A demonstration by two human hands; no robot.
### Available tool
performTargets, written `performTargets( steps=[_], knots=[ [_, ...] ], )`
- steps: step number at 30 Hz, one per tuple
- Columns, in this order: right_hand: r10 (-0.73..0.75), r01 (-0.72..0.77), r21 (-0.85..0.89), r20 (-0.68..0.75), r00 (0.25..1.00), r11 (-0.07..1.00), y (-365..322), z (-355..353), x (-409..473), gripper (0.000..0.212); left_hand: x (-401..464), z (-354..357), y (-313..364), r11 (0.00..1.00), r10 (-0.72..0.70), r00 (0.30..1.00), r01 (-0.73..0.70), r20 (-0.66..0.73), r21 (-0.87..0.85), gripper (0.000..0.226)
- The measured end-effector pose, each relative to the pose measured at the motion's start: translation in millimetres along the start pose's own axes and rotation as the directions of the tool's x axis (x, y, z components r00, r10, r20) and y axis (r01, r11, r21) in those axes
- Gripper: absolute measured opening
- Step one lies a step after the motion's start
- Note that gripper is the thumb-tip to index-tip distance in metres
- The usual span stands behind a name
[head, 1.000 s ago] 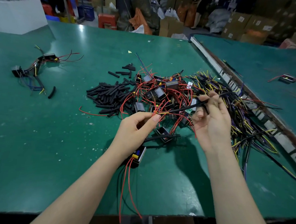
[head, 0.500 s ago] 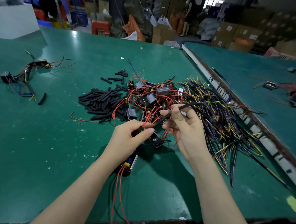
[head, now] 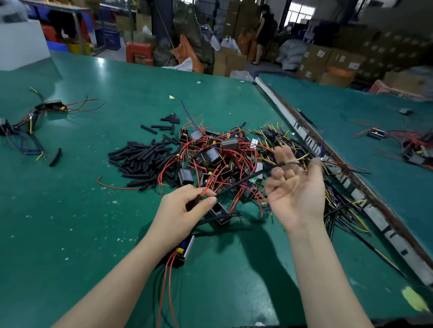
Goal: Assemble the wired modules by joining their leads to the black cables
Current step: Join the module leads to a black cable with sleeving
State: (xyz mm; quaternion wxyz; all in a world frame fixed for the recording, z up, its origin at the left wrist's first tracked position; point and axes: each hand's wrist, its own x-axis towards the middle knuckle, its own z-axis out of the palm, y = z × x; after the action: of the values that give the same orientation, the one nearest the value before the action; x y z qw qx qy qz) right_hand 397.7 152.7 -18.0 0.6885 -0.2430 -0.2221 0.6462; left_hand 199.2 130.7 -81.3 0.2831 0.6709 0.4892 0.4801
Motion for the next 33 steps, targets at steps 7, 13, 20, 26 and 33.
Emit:
performTargets(
  steps=[7, 13, 20, 26, 33],
  knots=[
    [-0.268, 0.259, -0.289, 0.011, 0.963, 0.922, -34.9, 24.8, 8.1, 0.025, -0.6, -0.1, -1.5, 0.995, -0.033, 0.999, 0.034, 0.011, -0.094, 0.023],
    [-0.356, 0.505, -0.789, 0.386, 0.851, 0.35, -75.4, 53.5, 13.6, 0.024, -0.7, -0.9, -1.4, 0.995, -0.022, 1.0, 0.02, -0.019, -0.099, 0.038],
    [0.03, 0.217, -0.808, 0.241, 0.97, -0.547, -56.6, 29.1, 18.2, 0.026, 0.6, -4.0, -2.5, 0.983, -0.093, 0.988, 0.071, -0.121, -0.171, 0.041],
    [0.078, 0.198, -0.842, 0.184, 0.98, -0.501, -32.1, -0.6, 14.4, 0.034, 0.7, -4.7, -5.1, 0.983, -0.092, 0.99, 0.073, -0.11, -0.169, 0.03],
    [-0.273, 0.024, -0.866, 0.183, 0.944, -0.5, -57.0, -9.7, 60.9, 0.034, 0.4, -4.8, -4.7, 0.979, -0.104, 0.99, 0.085, -0.093, -0.186, 0.034]
  ],
)
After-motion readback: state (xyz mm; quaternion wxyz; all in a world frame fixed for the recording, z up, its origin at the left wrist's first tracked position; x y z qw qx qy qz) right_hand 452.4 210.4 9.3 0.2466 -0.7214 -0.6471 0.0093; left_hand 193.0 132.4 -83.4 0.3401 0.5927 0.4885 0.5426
